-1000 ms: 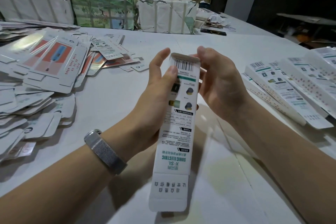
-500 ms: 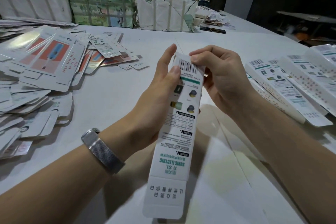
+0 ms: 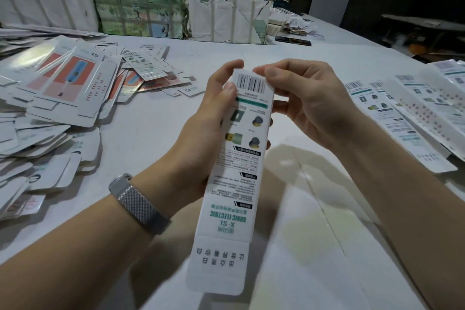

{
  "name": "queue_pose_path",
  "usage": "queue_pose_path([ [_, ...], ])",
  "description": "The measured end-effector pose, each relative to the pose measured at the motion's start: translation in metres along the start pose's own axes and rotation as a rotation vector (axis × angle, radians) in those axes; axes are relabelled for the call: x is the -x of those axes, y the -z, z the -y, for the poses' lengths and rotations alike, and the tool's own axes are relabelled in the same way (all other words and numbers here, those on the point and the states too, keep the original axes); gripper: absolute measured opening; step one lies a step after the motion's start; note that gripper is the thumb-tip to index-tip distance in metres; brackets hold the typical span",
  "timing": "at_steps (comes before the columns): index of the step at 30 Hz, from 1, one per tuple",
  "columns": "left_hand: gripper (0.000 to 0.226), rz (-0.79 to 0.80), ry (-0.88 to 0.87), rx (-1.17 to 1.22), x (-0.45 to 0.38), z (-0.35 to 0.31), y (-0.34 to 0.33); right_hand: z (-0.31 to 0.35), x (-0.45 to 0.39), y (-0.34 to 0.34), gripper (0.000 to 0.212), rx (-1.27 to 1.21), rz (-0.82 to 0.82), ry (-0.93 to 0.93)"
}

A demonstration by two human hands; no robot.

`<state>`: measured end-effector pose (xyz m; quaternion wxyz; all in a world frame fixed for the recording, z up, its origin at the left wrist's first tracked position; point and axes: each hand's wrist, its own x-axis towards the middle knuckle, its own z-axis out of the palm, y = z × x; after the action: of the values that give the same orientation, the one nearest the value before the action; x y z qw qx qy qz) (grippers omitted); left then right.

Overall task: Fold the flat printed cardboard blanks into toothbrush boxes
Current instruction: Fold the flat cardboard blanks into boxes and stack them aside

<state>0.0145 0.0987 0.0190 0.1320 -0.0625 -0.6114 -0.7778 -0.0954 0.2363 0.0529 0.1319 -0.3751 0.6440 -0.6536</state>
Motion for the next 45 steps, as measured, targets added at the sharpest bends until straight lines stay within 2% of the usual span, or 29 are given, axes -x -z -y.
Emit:
queue_pose_path([
  [5,0.027,0.019,0.023,0.080,-0.003,0.004,0.006,-0.002,0.001,-0.001,0.019,-0.007,0.031,0.016],
  [9,0.021,-0.011,-0.015,0.008,-0.008,0.002,0.006,-0.005,0.000,-0.003,0.018,-0.007,0.030,0.031],
  [12,0.023,-0.010,-0.114,-0.145,-0.017,0.002,0.007,-0.006,0.001,-0.004,0.019,-0.098,0.067,0.013],
  [16,0.020,-0.053,-0.103,-0.097,-0.009,-0.002,-0.002,-0.009,0.000,-0.010,0.025,-0.233,0.068,-0.053],
  [17,0.020,-0.055,-0.127,-0.126,-0.008,-0.004,-0.005,-0.009,0.000,-0.012,0.029,-0.285,0.050,-0.079],
  [19,0.025,-0.030,-0.288,-0.247,-0.001,-0.004,-0.001,-0.010,-0.001,-0.016,0.033,-0.403,-0.001,-0.127],
  [20,0.030,-0.045,-0.330,-0.164,0.002,-0.004,0.005,-0.010,-0.001,-0.018,0.033,-0.416,-0.025,-0.129],
  [21,0.037,-0.060,-0.346,-0.079,0.002,-0.003,0.009,-0.010,-0.001,-0.019,0.033,-0.344,-0.043,-0.109],
  [23,0.050,-0.011,-0.330,-0.008,0.000,0.000,0.003,-0.010,0.002,-0.022,0.045,-0.008,-0.023,-0.041],
  [25,0.060,-0.063,-0.187,0.091,-0.006,-0.004,-0.003,-0.008,0.004,-0.028,0.062,0.278,0.025,0.002],
  [28,0.067,-0.001,-0.195,0.075,-0.006,-0.001,-0.001,0.002,0.006,-0.024,0.066,0.406,0.020,-0.002],
  [30,0.065,-0.003,-0.153,0.025,-0.010,0.000,0.001,0.013,0.003,-0.010,0.063,0.456,-0.052,-0.004],
  [33,0.050,-0.134,-0.082,-0.031,-0.014,0.005,0.003,0.030,-0.003,0.026,0.056,0.598,-0.292,-0.024],
  [35,0.043,-0.149,-0.062,-0.061,-0.016,0.009,0.007,0.038,-0.001,0.057,0.054,0.839,-0.418,-0.110],
  [37,0.038,-0.139,-0.062,-0.117,-0.018,0.012,0.012,0.038,0.005,0.088,0.047,1.091,-0.467,-0.309],
  [40,0.040,-0.108,-0.069,-0.184,-0.018,0.016,0.022,0.027,0.011,0.120,0.038,1.227,-0.503,-0.562],
  [45,0.039,-0.108,-0.061,-0.258,-0.022,0.021,0.035,0.018,0.005,0.136,0.031,1.380,-0.702,-0.511],
])
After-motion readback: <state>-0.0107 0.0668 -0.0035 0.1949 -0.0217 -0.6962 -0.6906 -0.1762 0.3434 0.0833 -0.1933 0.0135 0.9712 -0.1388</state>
